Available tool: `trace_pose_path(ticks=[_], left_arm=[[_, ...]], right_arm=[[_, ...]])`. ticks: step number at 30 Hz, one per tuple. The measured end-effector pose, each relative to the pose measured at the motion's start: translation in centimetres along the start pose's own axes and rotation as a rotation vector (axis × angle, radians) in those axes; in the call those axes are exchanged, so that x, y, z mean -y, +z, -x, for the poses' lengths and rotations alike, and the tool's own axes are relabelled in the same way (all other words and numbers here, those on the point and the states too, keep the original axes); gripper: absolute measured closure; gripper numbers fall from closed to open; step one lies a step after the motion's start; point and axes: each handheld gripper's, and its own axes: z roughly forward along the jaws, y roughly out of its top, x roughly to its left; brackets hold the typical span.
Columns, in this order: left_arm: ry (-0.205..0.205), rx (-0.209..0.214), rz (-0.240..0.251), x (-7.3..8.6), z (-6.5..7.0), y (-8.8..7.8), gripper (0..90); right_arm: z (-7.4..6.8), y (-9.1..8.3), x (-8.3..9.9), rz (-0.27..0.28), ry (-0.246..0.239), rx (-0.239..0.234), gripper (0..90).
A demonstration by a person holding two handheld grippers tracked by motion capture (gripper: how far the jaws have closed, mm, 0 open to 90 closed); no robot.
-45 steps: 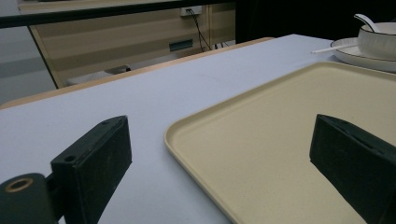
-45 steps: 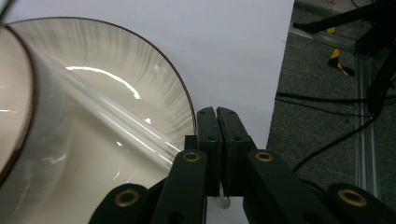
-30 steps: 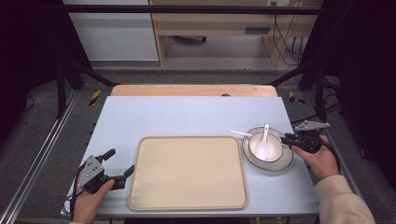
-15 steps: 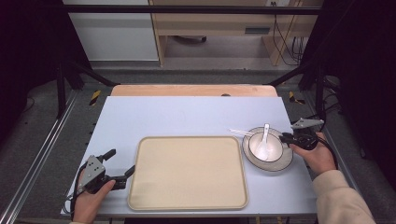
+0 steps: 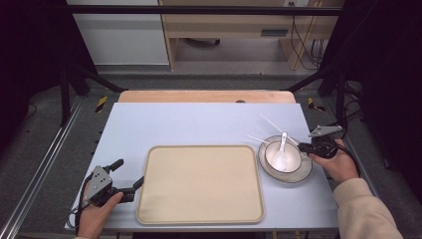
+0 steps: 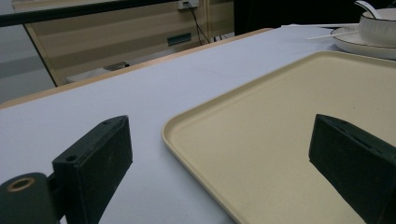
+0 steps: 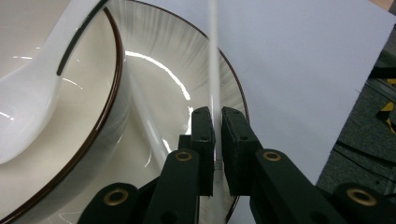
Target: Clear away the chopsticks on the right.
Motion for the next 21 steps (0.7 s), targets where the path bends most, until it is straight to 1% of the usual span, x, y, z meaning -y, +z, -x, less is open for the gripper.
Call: trace_pose_path(ticks=[1, 2, 4, 5, 9, 10, 11, 12, 13, 14, 15, 16, 17, 20, 21], left_arm=[[0.001, 0.000, 0.001, 0.0, 0.0, 0.0, 5.6], [0.001, 0.000, 0.001, 0.0, 0.0, 0.0, 5.6], [0.001, -0.001, 0.002, 0.0, 0.0, 0.0, 5.6], [0.001, -0.003, 0.003, 0.0, 0.0, -0.1, 5.6], [-0.002, -0.007, 0.005, 0.0, -0.1, -0.1, 5.6], [-0.002, -0.007, 0.005, 0.0, -0.1, -0.1, 5.6], [0.000, -0.008, 0.005, -0.1, -0.1, -0.2, 5.6], [0.000, -0.008, 0.005, -0.1, -0.1, -0.2, 5.6], [0.000, -0.010, 0.006, -0.1, -0.1, -0.2, 5.6], [0.001, -0.010, 0.005, -0.1, -0.1, -0.2, 5.6], [0.001, -0.010, 0.005, -0.1, -0.1, -0.2, 5.6], [0.002, -0.013, 0.006, -0.1, -0.1, -0.2, 5.6], [0.001, -0.012, 0.006, -0.1, -0.1, -0.2, 5.6], [0.001, -0.015, 0.005, -0.1, -0.2, -0.2, 5.6], [0.001, -0.015, 0.005, -0.1, -0.2, -0.2, 5.6]], right_arm=[[0.0, 0.0, 0.1, 0.002, -0.001, -0.010, 84.2], [-0.1, -0.1, 0.0, -0.001, -0.005, -0.002, 84.2], [-0.2, -0.1, 0.0, -0.001, -0.006, -0.001, 84.2], [-0.3, -0.3, -0.2, 0.014, -0.005, -0.002, 84.3], [-0.6, -1.2, -0.7, 0.041, 0.007, 0.029, 84.3], [-0.6, -1.2, -0.7, 0.041, 0.007, 0.029, 84.3], [-0.7, -2.0, -1.0, 0.062, 0.030, 0.043, 84.4], [-0.7, -2.0, -1.0, 0.062, 0.030, 0.043, 84.4], [-1.0, -3.1, -1.3, 0.099, 0.058, 0.057, 84.4], [-1.1, -3.4, -1.4, 0.116, 0.063, 0.063, 84.4], [-1.1, -3.4, -1.4, 0.116, 0.063, 0.063, 84.4], [-2.0, -4.6, -1.9, 0.165, 0.079, 0.071, 84.4], [-2.5, -5.0, -2.1, 0.179, 0.084, 0.071, 84.4], [-5.0, -6.6, -2.9, 0.240, 0.059, 0.074, 84.4], [-5.0, -6.6, -2.9, 0.240, 0.059, 0.074, 84.4]])
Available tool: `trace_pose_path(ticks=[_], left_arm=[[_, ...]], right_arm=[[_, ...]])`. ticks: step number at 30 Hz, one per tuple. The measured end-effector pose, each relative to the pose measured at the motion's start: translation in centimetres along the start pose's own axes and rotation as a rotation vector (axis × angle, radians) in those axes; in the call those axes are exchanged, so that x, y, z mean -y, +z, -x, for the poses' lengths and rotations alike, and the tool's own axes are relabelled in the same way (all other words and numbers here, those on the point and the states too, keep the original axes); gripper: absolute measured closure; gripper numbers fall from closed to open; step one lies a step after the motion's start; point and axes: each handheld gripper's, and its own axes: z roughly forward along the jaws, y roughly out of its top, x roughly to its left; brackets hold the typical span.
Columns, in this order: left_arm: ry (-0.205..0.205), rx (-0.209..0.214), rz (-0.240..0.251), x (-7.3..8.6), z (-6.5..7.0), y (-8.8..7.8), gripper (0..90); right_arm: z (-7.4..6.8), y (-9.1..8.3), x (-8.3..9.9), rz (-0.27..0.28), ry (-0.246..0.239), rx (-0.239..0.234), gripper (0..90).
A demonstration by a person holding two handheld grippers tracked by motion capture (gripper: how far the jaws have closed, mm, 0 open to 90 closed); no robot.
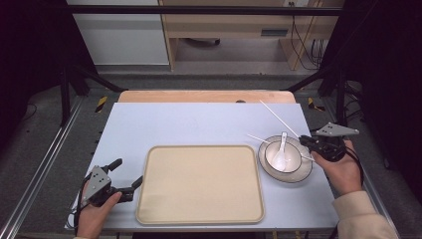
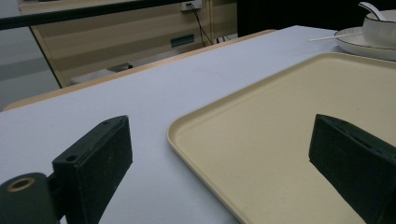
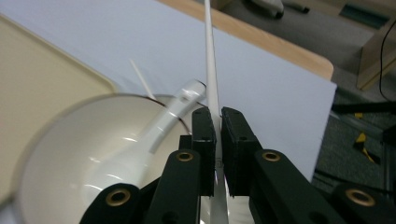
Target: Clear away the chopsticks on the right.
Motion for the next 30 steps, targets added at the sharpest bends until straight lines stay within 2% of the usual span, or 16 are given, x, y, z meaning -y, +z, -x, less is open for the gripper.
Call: trace_pose_path(ticks=[1, 4, 5, 6, 7, 8, 9, 13, 15, 18, 23, 25, 26, 30], left_arm=[[0.001, -0.001, -0.001, 0.0, 0.0, 0.0, 5.6], [0.003, 0.000, 0.000, 0.0, 0.1, 0.0, 5.6], [0.003, 0.000, 0.000, 0.0, 0.1, 0.0, 5.6], [0.007, 0.003, 0.001, -0.1, 0.2, 0.0, 5.6], [0.010, 0.004, 0.001, -0.1, 0.2, -0.1, 5.6], [0.010, 0.004, 0.001, -0.1, 0.2, -0.1, 5.6], [0.012, 0.004, 0.004, -0.2, 0.2, -0.1, 5.6], [0.012, 0.003, 0.016, -0.3, 0.2, -0.2, 5.1], [0.008, -0.001, 0.035, -0.4, 0.1, -0.4, 5.0], [-0.004, -0.002, 0.066, -0.5, -0.2, -0.7, 4.6], [-0.032, -0.004, 0.109, -0.7, -0.6, -1.1, 4.1], [-0.039, -0.008, 0.116, -0.7, -0.8, -1.2, 4.1], [-0.040, -0.009, 0.115, -0.7, -0.8, -1.2, 4.0], [-0.040, -0.007, 0.113, -0.7, -0.8, -1.2, 4.0]], right_arm=[[-2.6, -0.9, -0.8, 0.024, -0.013, -0.013, 84.4], [-6.1, -1.3, -1.5, 0.033, -0.047, -0.049, 84.3], [-6.1, -1.3, -1.5, 0.033, -0.047, -0.049, 84.3], [-9.0, -1.2, -1.8, 0.032, -0.051, -0.088, 84.3], [-10.0, -1.0, -1.8, 0.029, -0.058, -0.100, 84.4], [-10.0, -1.0, -1.8, 0.029, -0.058, -0.100, 84.4], [-12.4, -0.4, -1.6, 0.012, -0.063, -0.123, 84.3], [-16.0, 1.4, -0.5, -0.030, -0.042, -0.179, 84.3], [-17.3, 2.2, 0.5, -0.052, -0.017, -0.201, 84.3], [-18.8, 3.0, 1.6, -0.081, -0.017, -0.207, 84.3], [-20.1, 3.1, 2.9, -0.104, 0.007, -0.206, 84.3], [-20.8, 3.3, 3.6, -0.129, 0.028, -0.208, 84.2], [-20.8, 3.3, 3.8, -0.137, 0.023, -0.210, 84.2], [-21.4, 3.7, 4.2, -0.165, 0.049, -0.213, 84.2]])
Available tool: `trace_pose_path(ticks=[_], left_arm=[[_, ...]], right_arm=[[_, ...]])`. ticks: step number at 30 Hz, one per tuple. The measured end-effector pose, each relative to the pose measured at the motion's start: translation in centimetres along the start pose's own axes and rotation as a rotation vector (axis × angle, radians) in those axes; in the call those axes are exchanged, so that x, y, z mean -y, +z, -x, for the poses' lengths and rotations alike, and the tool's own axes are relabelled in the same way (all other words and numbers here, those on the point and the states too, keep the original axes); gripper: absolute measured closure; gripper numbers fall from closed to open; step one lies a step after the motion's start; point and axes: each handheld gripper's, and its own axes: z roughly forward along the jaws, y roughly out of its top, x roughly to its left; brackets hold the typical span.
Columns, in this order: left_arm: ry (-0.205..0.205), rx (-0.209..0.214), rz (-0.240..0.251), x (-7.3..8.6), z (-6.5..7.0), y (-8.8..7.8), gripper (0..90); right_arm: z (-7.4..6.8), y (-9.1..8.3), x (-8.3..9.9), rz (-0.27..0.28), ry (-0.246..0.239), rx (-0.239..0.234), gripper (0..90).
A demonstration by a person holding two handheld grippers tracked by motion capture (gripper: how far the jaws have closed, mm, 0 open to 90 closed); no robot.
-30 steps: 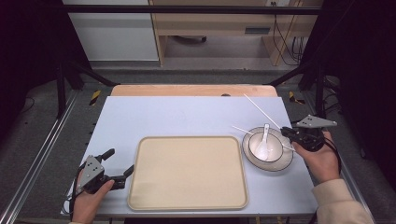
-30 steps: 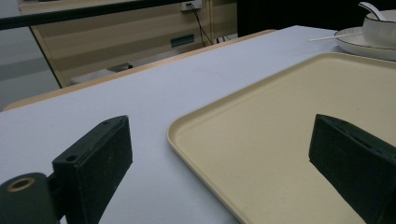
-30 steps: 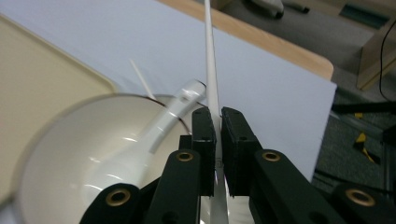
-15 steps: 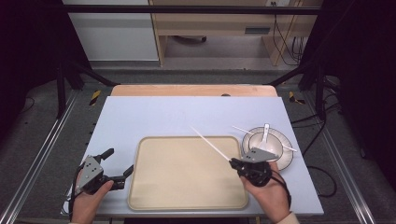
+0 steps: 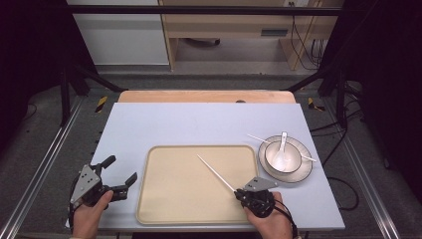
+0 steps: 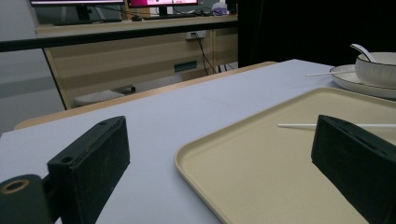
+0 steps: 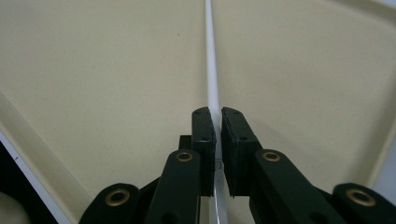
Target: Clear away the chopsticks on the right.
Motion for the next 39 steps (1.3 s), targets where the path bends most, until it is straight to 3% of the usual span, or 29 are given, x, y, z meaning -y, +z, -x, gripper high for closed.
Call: trace_pose_path(ticks=[6, 8, 12, 15, 16, 17, 18, 19, 21, 22, 23, 24, 27, 28, 29, 33, 35, 36, 39], left_arm=[[-0.001, 0.002, -0.004, 0.0, 0.0, 0.0, 4.0], [-0.001, 0.002, -0.003, 0.0, 0.0, 0.0, 4.0], [-0.004, 0.001, -0.002, 0.0, 0.0, -0.1, 4.0], [-0.007, -0.001, -0.003, 0.1, -0.1, -0.1, 4.0], [-0.007, 0.000, -0.003, 0.1, -0.1, -0.1, 4.0], [-0.007, 0.000, -0.003, 0.1, -0.1, -0.1, 4.0], [-0.007, 0.000, -0.003, 0.1, -0.1, -0.1, 4.0], [-0.006, 0.001, -0.004, 0.1, 0.0, -0.1, 4.0], [-0.007, 0.000, -0.006, 0.1, 0.0, -0.1, 4.0], [-0.007, 0.000, -0.006, 0.1, 0.0, -0.1, 4.0], [-0.006, -0.001, -0.009, 0.1, 0.0, -0.1, 4.0], [-0.006, -0.001, -0.009, 0.1, 0.0, -0.1, 4.0], [-0.010, -0.003, -0.011, 0.2, 0.0, -0.1, 4.1], [-0.010, -0.003, -0.011, 0.2, 0.0, -0.1, 4.1], [-0.009, -0.003, -0.014, 0.2, 0.0, 0.0, 4.2], [-0.009, 0.001, -0.021, 0.3, 0.1, 0.0, 4.3], [-0.008, 0.002, -0.023, 0.3, 0.1, 0.1, 4.4], [-0.008, 0.005, -0.027, 0.4, 0.1, 0.1, 4.5], [-0.006, 0.007, -0.030, 0.4, 0.1, 0.2, 4.6]], right_arm=[[-0.1, 0.5, 0.4, 0.006, -0.009, -0.002, 80.8], [-0.1, 0.3, 0.3, 0.027, 0.020, 0.005, 73.1], [0.7, -1.1, -0.5, 0.081, 0.027, 0.019, 65.5], [2.3, -3.4, -1.7, 0.131, -0.008, 0.068, 61.6], [2.3, -3.4, -1.7, 0.131, -0.008, 0.068, 61.6], [4.2, -5.7, -2.8, 0.170, -0.019, 0.113, 57.0], [4.2, -5.7, -2.8, 0.170, -0.019, 0.113, 57.0], [6.1, -7.7, -3.6, 0.198, -0.017, 0.149, 54.1], [8.5, -9.8, -4.3, 0.232, -0.017, 0.188, 50.6], [8.5, -9.8, -4.3, 0.232, -0.017, 0.188, 50.6], [11.1, -11.4, -4.6, 0.252, -0.029, 0.204, 44.5], [12.3, -11.9, -4.7, 0.230, -0.025, 0.215, 43.2], [16.0, -13.2, -4.3, 0.229, -0.023, 0.288, 41.3], [16.0, -13.2, -4.3, 0.229, -0.023, 0.288, 41.3], [18.7, -13.3, -3.8, 0.203, 0.016, 0.290, 37.9], [22.1, -11.9, -2.3, 0.131, 0.038, 0.290, 50.1], [22.7, -11.3, -2.0, 0.102, 0.048, 0.283, 52.9], [23.4, -10.1, -1.4, 0.053, 0.044, 0.262, 56.4], [23.8, -8.5, -0.9, 0.001, 0.015, 0.240, 59.5]])
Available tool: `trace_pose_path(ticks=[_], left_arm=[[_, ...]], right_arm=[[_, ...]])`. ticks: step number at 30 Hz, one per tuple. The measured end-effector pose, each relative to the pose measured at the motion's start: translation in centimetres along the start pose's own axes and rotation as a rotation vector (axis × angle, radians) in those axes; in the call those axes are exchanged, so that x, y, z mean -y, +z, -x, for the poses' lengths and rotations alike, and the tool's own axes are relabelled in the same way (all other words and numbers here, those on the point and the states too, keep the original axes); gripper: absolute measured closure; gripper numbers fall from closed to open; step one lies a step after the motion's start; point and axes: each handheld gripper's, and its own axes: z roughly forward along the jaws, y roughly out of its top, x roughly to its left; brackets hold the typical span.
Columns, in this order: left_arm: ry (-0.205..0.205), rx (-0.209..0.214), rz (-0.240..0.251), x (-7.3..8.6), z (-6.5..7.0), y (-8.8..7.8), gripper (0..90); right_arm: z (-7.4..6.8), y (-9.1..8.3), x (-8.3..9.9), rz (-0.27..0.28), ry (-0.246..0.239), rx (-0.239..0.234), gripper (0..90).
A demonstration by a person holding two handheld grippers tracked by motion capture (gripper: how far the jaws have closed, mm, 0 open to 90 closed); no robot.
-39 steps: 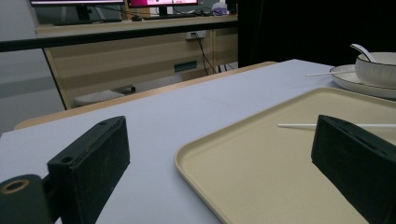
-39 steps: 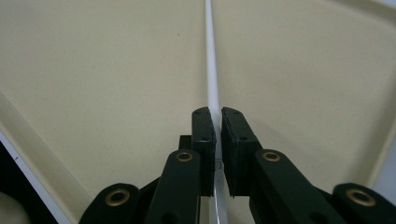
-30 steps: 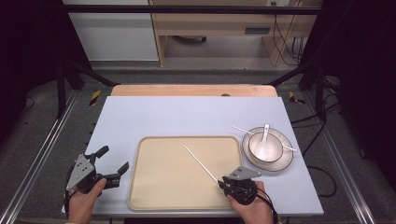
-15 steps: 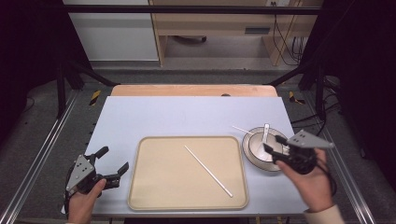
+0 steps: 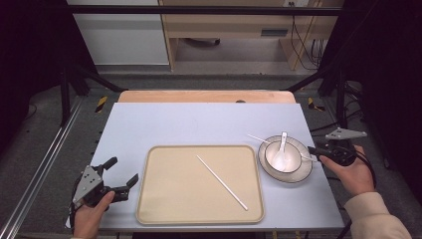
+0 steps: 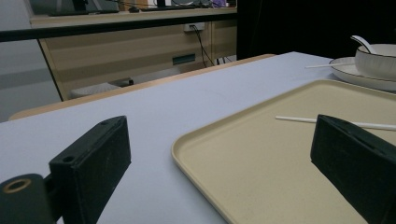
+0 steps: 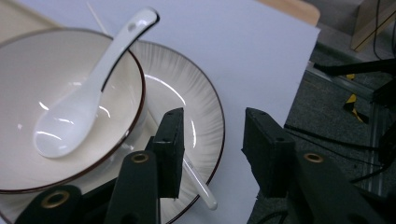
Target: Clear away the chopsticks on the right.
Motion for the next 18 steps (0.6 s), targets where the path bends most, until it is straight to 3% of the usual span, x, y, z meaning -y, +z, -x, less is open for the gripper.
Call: trace_pose_path(ticks=[5, 11, 15, 18], left_arm=[[0.002, 0.001, -0.001, 0.0, 0.0, 0.0, 4.8], [0.004, 0.007, -0.008, 0.0, 0.0, 0.1, 5.1], [0.012, 0.011, -0.014, 0.0, 0.1, 0.1, 5.1], [0.013, 0.016, -0.016, 0.1, 0.2, 0.2, 5.1]], right_arm=[[0.0, 1.6, 0.4, -0.041, -0.036, -0.027, 60.8], [-0.5, 2.5, 0.9, -0.060, -0.086, -0.064, 59.6], [-0.5, 2.9, 1.1, -0.072, -0.106, -0.075, 59.7], [-0.7, 3.3, 1.2, -0.088, -0.147, -0.075, 60.1]])
